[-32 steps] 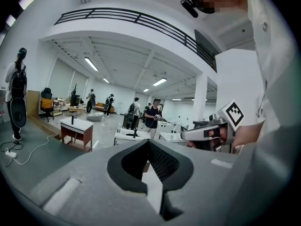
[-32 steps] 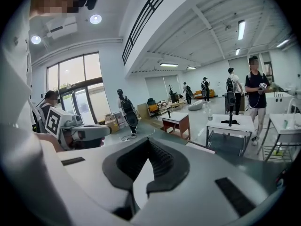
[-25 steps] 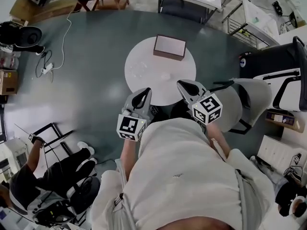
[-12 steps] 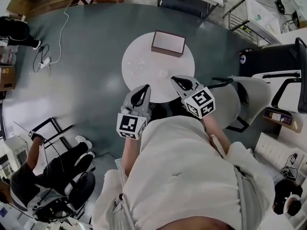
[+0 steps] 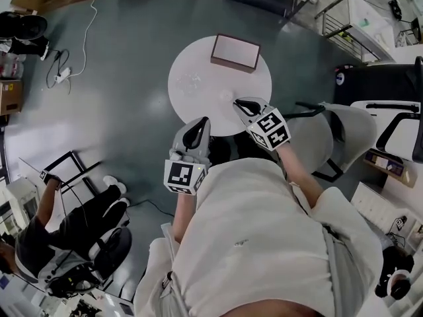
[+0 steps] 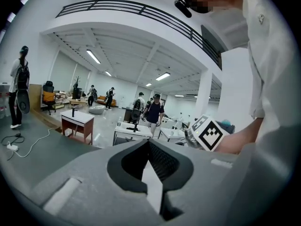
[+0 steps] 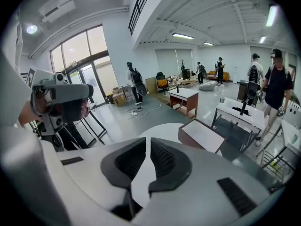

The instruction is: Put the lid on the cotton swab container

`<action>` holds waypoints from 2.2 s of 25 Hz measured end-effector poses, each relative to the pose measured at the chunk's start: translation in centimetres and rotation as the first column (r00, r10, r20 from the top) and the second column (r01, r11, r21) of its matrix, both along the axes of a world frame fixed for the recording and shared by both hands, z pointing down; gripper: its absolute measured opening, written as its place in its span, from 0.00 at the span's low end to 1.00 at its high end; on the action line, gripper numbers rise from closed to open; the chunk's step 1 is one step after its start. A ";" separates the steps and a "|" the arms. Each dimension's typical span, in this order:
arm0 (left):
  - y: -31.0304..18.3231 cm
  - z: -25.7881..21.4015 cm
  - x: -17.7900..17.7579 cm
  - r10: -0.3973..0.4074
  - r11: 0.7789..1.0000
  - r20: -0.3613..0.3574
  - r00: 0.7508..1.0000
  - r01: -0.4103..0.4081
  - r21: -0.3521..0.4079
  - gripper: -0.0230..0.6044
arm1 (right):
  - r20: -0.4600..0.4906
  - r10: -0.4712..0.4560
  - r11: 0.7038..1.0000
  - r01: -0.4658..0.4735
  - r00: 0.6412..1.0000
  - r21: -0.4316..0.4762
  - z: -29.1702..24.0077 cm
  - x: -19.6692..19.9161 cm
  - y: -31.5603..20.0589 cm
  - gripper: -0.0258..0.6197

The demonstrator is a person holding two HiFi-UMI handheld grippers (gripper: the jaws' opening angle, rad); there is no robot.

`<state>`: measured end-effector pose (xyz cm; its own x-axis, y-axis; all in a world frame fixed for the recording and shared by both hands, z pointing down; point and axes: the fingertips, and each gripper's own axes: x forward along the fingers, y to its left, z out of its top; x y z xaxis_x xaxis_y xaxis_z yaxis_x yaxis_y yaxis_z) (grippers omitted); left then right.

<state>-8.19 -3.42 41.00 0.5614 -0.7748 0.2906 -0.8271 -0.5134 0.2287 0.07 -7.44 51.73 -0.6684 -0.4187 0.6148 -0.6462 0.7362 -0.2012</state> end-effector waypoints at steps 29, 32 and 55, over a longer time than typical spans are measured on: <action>2.2 4.6 1.2 -0.081 0.990 -0.030 0.996 0.077 -0.116 0.04 | -0.284 -0.159 0.984 0.129 0.945 -0.124 16.0 -1.3 -2.1 0.13; 2.2 4.8 1.1 -0.081 0.989 -0.028 0.996 0.077 -0.125 0.04 | -0.309 -0.161 0.983 0.126 0.937 -0.131 16.9 -1.5 -2.6 0.14; 2.1 5.7 0.8 -0.081 0.986 -0.036 0.996 0.075 -0.148 0.04 | -0.383 -0.143 0.985 0.096 0.913 -0.140 19.9 -2.3 -3.6 0.16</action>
